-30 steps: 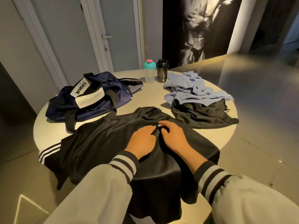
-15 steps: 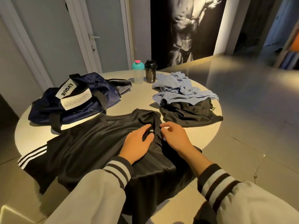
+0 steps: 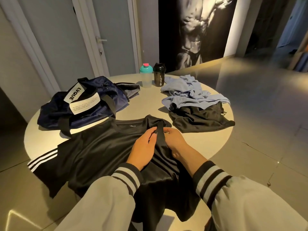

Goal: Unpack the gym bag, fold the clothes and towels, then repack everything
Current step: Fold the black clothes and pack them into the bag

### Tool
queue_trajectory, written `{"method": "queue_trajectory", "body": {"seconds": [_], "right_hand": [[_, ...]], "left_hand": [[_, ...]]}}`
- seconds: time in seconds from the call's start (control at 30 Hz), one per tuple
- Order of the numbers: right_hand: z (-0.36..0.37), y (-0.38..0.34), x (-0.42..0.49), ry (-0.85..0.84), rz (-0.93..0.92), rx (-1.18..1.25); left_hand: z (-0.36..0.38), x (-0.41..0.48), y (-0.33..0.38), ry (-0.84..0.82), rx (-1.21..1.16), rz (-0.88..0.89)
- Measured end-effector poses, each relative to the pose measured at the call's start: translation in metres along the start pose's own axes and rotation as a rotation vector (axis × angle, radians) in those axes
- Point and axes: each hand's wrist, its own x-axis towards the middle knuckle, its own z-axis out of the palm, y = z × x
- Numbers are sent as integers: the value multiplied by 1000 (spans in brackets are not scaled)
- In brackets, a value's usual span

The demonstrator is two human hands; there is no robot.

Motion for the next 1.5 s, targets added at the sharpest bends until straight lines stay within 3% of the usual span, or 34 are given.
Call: {"method": "queue_trajectory", "body": {"seconds": [0.1, 0.27, 0.43, 0.57, 0.67, 0.77, 0.87, 0.93, 1.0, 1.1, 1.2, 1.37, 1.5], "right_hand": [[3, -4, -3, -45, -164, -187], [5, -8, -5, -98, -190, -124], [-6, 4, 4, 101, -156, -61], [-30, 5, 11, 440, -365, -395], [-35, 7, 11, 447, -453, -538], [-33, 18, 10, 389, -396, -709], [-42, 24, 9, 334, -141, -939], [-48, 26, 7, 309, -102, -1015], [-52, 28, 4, 352, -217, -1022], [-56, 28, 0, 443, -339, -827], [-61, 26, 2, 497, -295, -795], [-67, 23, 8, 398, -194, -1037], [-72, 8, 10, 633, -259, -807]], "left_hand": [[1, 1, -2, 7, -11, -4], [1, 2, -4, 14, -22, -11], [3, 1, -4, -46, -31, 29], [5, 2, -8, -98, 234, 95], [9, 4, -9, -105, 389, 175], [11, 8, -10, -132, 492, 178], [11, 8, -10, -153, 593, 200], [9, 11, -8, -179, 687, 214], [6, 20, -1, -168, 763, 230], [11, 35, 10, -97, 706, 160], [30, 38, 9, -197, 733, 19], [36, 35, 1, -252, 807, 77], [33, 30, 0, -225, 700, 140]]}}
